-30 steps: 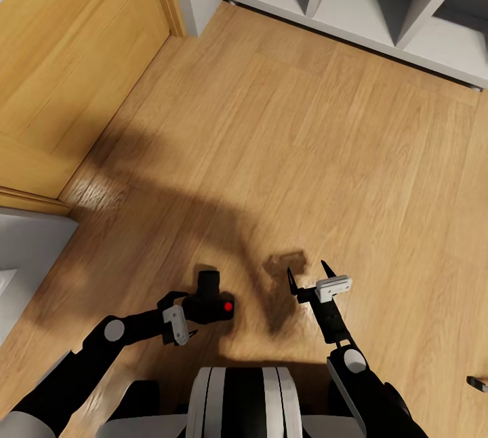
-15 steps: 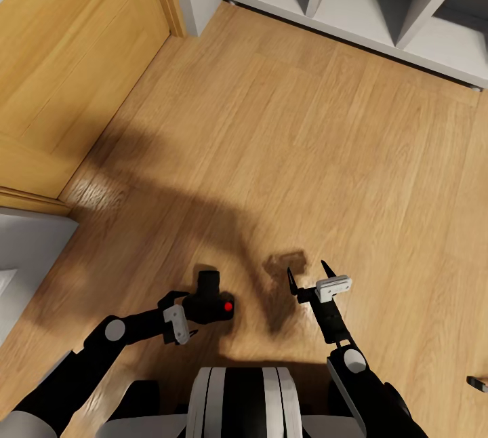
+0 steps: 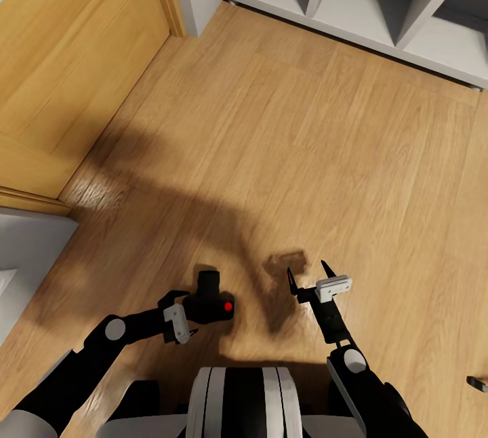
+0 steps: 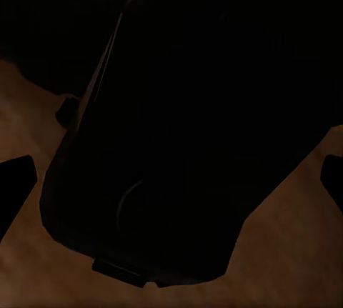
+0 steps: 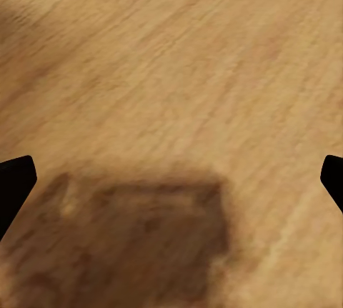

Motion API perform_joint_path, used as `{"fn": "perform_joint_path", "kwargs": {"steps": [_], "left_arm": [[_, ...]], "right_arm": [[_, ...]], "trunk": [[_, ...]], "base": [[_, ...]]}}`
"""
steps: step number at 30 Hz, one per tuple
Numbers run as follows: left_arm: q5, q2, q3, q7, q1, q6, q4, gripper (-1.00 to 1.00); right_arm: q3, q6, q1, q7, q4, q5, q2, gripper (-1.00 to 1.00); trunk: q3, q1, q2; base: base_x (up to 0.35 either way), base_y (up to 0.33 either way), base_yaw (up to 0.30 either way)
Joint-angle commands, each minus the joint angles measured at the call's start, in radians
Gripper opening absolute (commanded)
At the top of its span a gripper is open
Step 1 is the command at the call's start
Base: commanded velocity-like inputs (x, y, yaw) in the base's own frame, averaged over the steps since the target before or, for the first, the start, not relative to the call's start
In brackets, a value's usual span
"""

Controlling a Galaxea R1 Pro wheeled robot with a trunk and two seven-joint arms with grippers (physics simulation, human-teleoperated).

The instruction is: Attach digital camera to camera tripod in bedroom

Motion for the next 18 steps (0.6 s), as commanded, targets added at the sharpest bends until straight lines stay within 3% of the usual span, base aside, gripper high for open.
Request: {"fn": "perform_joint_path", "kwargs": {"steps": [1, 3, 4, 18], "left_arm": [[-0.009, 0.000, -0.001, 0.000, 0.000, -0.005, -0.001, 1.00], [-0.009, 0.000, -0.001, 0.000, 0.000, -0.005, 0.000, 1.00], [-0.009, 0.000, -0.001, 0.000, 0.000, -0.005, 0.000, -1.00], [-0.009, -0.001, -0.001, 0.001, 0.000, -0.004, 0.001, -1.00]], "right_arm": [[0.002, -0.002, 0.000, -0.005, 0.000, 0.005, -0.001, 1.00], [0.002, -0.002, 0.000, -0.005, 0.000, 0.005, -0.001, 1.00], [0.002, -0.002, 0.000, -0.005, 0.000, 0.005, -0.001, 1.00], [0.002, -0.003, 0.000, -0.005, 0.000, 0.005, -0.001, 1.00]], "trunk": [[0.000, 0.000, 0.000], [0.000, 0.000, 0.000], [0.000, 0.000, 0.000], [0.000, 0.000, 0.000]], "base": [[0.000, 0.000, 0.000], [0.000, 0.000, 0.000], [0.000, 0.000, 0.000], [0.000, 0.000, 0.000]]}}
